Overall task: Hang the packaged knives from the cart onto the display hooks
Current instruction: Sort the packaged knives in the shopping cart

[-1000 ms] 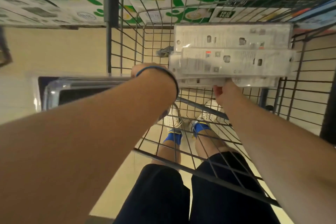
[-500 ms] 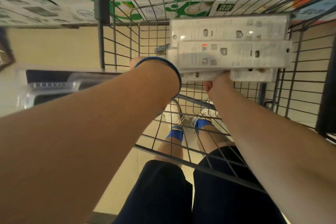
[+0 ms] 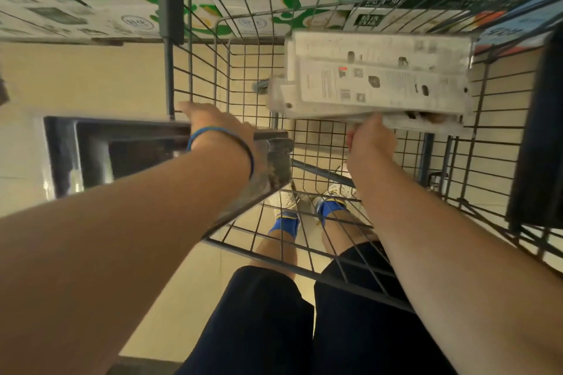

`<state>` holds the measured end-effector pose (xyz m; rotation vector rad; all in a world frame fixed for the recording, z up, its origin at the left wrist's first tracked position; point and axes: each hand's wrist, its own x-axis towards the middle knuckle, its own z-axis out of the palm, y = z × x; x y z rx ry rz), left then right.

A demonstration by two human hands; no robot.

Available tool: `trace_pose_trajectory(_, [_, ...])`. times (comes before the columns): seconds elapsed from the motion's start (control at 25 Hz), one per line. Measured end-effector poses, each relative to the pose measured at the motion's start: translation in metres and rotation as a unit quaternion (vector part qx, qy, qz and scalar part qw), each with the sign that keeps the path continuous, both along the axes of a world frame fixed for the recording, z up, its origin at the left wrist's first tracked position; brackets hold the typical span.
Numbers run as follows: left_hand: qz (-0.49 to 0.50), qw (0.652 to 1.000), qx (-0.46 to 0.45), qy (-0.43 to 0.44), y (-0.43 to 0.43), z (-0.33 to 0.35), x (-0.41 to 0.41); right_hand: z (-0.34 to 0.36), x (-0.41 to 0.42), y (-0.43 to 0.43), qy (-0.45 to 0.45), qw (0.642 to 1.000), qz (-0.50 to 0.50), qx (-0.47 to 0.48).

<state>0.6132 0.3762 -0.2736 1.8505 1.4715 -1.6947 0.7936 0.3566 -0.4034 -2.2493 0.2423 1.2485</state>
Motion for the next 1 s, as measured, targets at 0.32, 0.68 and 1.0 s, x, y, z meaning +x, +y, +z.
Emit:
trace_pose_trajectory(0.32, [0.021, 0.998, 0.004, 0.053, 0.001, -0.032, 0.016, -0.001, 0.012, 0.045, -0.035, 0.972, 0.228, 0.032])
trace_pose_trajectory(0.68, [-0.021, 0.994, 0.039, -0.103, 0.010, -0.040, 0.053, -0.017, 0.015, 0.060, -0.339, 0.683, 0.647, 0.018])
trace_pose_trajectory(1.0, [0.058, 0.997, -0.002, -0.043, -0.008, -0.055, 0.033, -0.020, 0.023, 0.058, -0.308, 0.445, 0.840, -0.036])
